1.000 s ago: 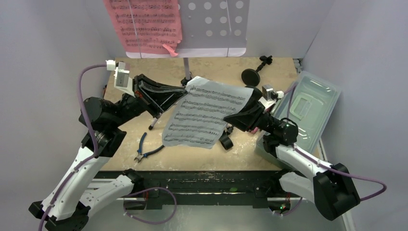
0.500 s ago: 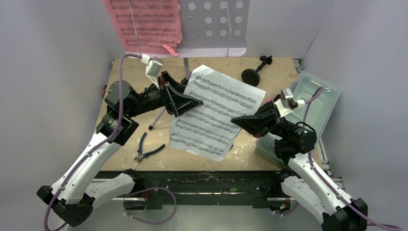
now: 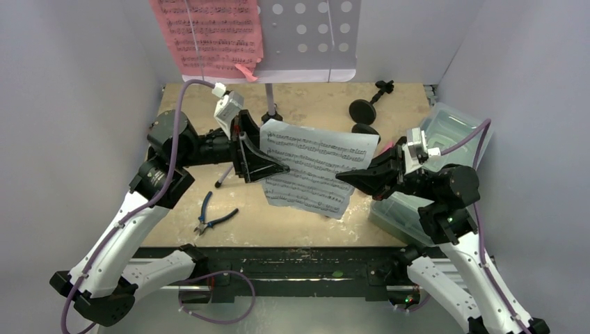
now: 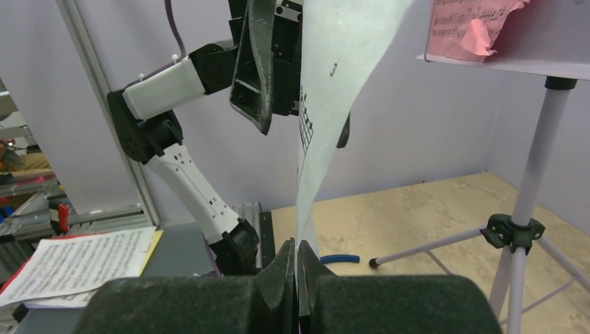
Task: Set up the instrument practice props
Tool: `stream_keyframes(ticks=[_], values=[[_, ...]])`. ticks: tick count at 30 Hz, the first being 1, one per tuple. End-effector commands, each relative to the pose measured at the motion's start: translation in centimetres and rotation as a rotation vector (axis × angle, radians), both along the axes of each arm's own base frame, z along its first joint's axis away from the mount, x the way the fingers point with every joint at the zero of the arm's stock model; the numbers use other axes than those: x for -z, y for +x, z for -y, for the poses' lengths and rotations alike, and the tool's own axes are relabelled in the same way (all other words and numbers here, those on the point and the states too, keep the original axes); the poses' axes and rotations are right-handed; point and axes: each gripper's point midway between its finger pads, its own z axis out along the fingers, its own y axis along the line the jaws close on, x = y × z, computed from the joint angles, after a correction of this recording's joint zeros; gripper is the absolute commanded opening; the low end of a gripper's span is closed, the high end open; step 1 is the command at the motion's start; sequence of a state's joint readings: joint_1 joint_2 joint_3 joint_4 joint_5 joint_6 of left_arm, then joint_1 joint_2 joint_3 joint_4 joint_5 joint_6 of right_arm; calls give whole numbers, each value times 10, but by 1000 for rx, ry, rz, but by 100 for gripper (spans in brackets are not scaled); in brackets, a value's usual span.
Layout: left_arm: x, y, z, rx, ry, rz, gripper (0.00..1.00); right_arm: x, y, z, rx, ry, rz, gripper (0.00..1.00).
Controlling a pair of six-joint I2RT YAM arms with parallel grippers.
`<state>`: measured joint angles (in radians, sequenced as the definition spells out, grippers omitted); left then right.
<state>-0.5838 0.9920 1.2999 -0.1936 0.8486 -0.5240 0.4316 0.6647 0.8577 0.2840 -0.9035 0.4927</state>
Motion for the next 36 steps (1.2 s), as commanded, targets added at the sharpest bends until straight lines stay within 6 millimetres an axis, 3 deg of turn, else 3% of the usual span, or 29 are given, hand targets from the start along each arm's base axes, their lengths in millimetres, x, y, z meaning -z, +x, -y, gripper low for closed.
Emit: stream_keyframes(ticks=[1, 5, 9, 13, 18, 26, 30, 36], values=[[-3, -9, -2, 40, 16, 59, 50, 3, -7, 2, -14, -75, 33, 0], [-6, -1, -3, -2, 34, 87, 29, -8, -8, 4, -3, -90, 48, 0], [-12, 13, -11, -109, 59, 166, 0, -14, 2, 6, 57, -102, 40, 0], [-26, 26, -30, -268, 82, 264, 0, -36, 41, 15, 261, -39, -55, 34], [-44, 36, -58, -446, 102, 354, 0, -80, 80, 27, 425, 143, -183, 60], [-88, 64, -101, -757, 77, 392, 0, -153, 144, 15, 503, 243, -182, 67], [-122, 67, -98, -766, 26, 427, 0, -184, 166, 17, 556, 300, -153, 67], [-156, 85, -90, -797, -66, 444, 0, -211, 188, 14, 581, 345, -143, 68]])
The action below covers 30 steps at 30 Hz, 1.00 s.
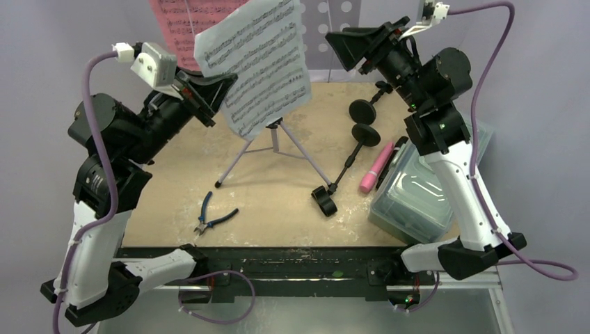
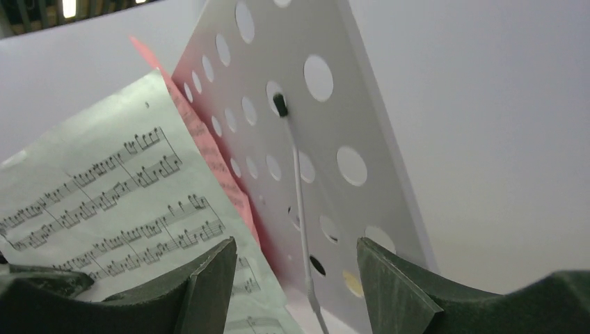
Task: Set up the instrument practice props
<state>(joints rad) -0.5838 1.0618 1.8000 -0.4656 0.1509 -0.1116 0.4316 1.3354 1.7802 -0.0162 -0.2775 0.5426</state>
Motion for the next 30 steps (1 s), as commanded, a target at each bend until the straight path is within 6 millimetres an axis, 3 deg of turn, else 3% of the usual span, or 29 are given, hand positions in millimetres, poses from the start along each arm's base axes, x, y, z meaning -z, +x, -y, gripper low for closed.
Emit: stream_keyframes(ticks=[1, 5, 12, 19, 30], values=[[-30, 14, 2, -34, -64, 56, 0, -44, -5, 13, 46, 87, 68, 68], [-41, 27, 3, -70, -48, 100, 0, -49, 0, 5, 12, 99, 63, 60], [-51, 60, -14, -257, -27, 159, 0, -47, 7, -2, -12, 99, 53, 45], [-66, 64, -13, -271, -49, 197, 0, -43, 12, -6, -23, 93, 52, 39], [-73, 85, -14, -346, -39, 218, 0, -42, 14, -11, -43, 102, 65, 22]])
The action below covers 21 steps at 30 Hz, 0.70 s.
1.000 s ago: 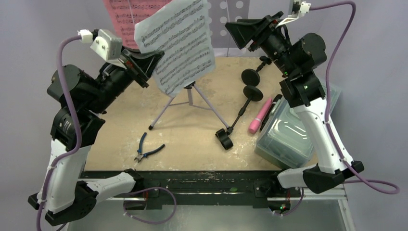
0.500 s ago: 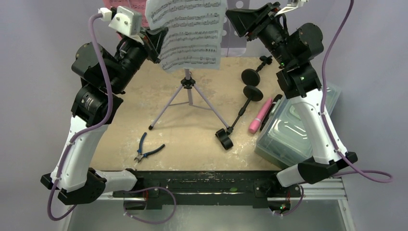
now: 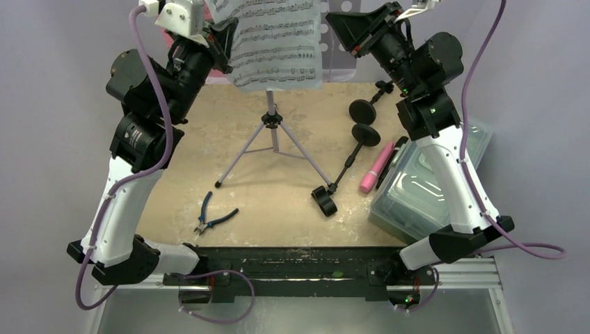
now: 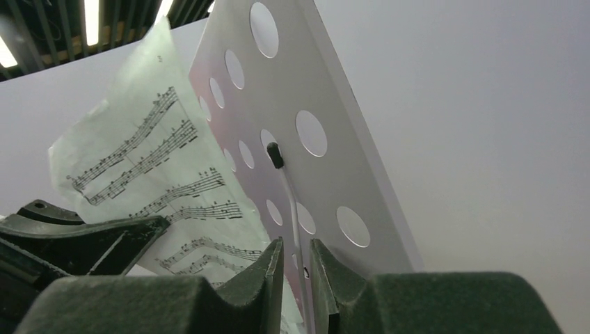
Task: Set up the instrument practice props
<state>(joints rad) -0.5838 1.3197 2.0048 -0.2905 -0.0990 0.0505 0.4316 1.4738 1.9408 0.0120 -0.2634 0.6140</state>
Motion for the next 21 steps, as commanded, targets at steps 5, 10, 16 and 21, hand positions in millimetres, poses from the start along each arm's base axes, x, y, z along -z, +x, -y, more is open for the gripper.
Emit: stream_keyframes(ticks=[5, 10, 16, 21], values=[[-35, 5, -15, -103, -6, 105, 0, -21, -11, 0, -33, 31, 78, 21], [-40, 9, -13, -112, 11, 126, 0, -21, -8, -4, -43, 31, 76, 22], [-45, 11, -10, -106, 13, 150, 0, -20, -2, -8, -53, 33, 71, 23], [-48, 15, -8, -111, 17, 168, 0, -22, -7, -7, -60, 46, 98, 17]])
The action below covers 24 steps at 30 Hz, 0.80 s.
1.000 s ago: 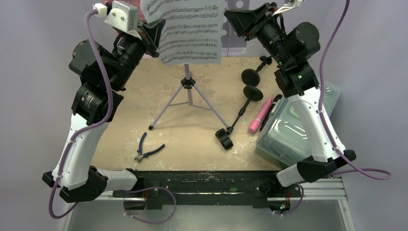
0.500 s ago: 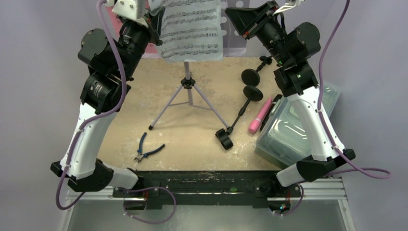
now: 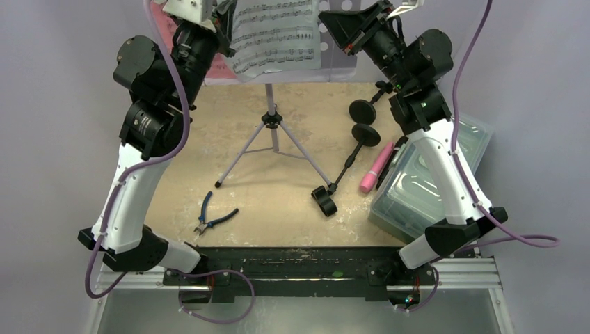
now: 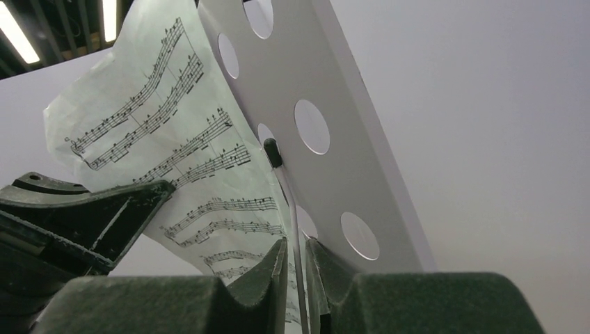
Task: Set up the instrument practice props
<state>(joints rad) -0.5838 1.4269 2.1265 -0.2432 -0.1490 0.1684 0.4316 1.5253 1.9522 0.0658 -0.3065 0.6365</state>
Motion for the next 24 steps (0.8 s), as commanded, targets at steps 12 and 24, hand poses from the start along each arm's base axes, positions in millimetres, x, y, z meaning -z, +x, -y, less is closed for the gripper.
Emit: stream_keyframes(ticks=[12, 24], values=[[-25, 7, 5, -3, -25, 85, 0, -33, -34, 7, -44, 58, 185, 0], [-23, 10, 7, -1, -45, 84, 0, -29, -48, 12, -39, 86, 322, 0]])
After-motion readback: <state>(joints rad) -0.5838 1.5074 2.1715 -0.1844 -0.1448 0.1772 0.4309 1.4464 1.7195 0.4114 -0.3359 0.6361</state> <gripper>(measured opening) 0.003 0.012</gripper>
